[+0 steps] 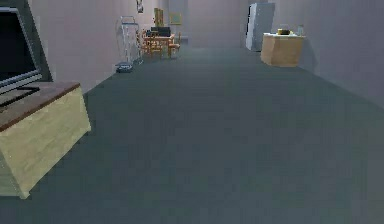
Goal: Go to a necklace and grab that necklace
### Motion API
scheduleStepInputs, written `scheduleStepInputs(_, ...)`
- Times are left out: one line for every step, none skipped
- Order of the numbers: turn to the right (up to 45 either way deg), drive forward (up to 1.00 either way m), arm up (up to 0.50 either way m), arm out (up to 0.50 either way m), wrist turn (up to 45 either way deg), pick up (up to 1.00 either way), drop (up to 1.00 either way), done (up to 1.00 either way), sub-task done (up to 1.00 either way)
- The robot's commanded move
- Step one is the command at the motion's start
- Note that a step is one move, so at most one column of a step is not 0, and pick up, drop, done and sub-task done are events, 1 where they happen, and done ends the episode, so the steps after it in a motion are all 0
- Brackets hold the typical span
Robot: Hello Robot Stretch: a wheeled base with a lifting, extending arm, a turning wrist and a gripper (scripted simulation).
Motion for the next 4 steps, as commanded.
scheduleStepInputs(-45.0,0.0,0.0,0.0,0.0,0.0,0.0,0.0,0.0)
scheduleStepInputs(-24.0,0.0,0.0,0.0,0.0,0.0,0.0,0.0,0.0)
scheduleStepInputs(0.0,0.05,0.0,0.0,0.0,0.0,0.0,0.0,0.0)
scheduleStepInputs(-45.0,0.0,0.0,0.0,0.0,0.0,0.0,0.0,0.0)
